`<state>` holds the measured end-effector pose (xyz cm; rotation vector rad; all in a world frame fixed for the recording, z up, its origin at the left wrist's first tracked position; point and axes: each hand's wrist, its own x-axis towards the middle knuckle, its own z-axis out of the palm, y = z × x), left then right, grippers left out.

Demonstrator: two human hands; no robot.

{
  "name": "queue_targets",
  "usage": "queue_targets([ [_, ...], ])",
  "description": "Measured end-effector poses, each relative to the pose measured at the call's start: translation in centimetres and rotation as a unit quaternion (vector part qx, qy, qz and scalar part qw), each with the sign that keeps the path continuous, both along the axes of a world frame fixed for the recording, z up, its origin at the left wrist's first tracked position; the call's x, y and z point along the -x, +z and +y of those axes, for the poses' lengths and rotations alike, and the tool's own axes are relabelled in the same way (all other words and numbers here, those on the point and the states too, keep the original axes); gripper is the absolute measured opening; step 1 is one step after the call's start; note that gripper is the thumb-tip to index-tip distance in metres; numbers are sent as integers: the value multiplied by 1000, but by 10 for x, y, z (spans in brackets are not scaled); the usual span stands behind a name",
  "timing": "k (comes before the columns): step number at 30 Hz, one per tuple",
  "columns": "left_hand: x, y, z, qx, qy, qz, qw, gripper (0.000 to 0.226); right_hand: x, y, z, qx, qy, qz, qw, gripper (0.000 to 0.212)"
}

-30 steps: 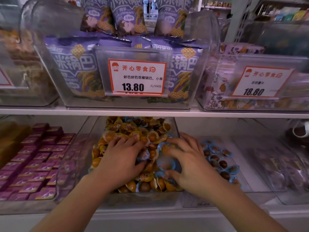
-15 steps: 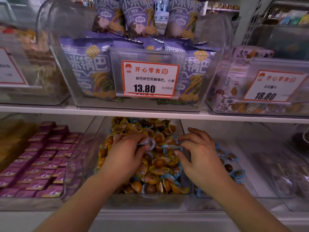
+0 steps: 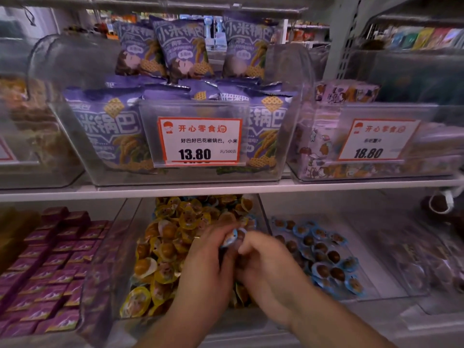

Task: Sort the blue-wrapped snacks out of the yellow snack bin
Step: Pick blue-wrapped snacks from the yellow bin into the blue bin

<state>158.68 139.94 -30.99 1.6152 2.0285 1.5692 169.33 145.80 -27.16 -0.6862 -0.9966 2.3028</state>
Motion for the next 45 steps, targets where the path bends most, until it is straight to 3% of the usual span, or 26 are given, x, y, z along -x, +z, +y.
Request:
queue_targets([
  [2,-3,1,-1,9,6,125,992,43,-3,3,-1,30,3,55,998,19],
  [4,-6,4,-1,17,-17,176,984,49,-7,6,0,-22,-14,21,999,25],
  [6,-10,8,-1,45,-68,170,982,63,-13,4,4,-108,-47,-51,992,24],
  [9,-15,9,1,63,-142,113,981,81,-27,4,13,-192,-68,-81,976,22],
  [12,-6,4,4,59,-140,120,981,80,-49,5,39,-236,-68,-85,966,20],
  [15,14,-6,12,80,-91,195,973,70,-68,-10,87,-247,-141,-159,945,23],
  [17,23,-10,18,106,-63,231,965,64,-78,-27,125,-252,-190,-242,918,27],
  [20,26,-15,26,146,-64,263,952,59,-91,-47,168,-314,-161,-388,851,46],
  [23,27,-20,29,184,-82,301,932,57,-98,-54,180,-414,-164,-467,764,40],
  [27,30,-15,38,198,-69,298,931,56,-87,-43,138,-483,-173,-392,764,19],
  [30,30,-12,42,195,-60,311,928,51,-66,-33,91,-533,-116,-332,770,23],
  [34,36,-10,36,188,-77,295,934,43,-51,-32,63,-627,-109,-330,697,30],
  [39,55,-5,16,196,-84,278,937,28,-42,-7,70,-665,-95,-317,669,40],
  [41,62,-3,7,194,-56,291,935,18,-30,-5,73,-716,-21,-350,604,46],
  [45,75,-2,-8,175,3,284,943,14,-4,-10,77,-788,102,-465,390,64],
])
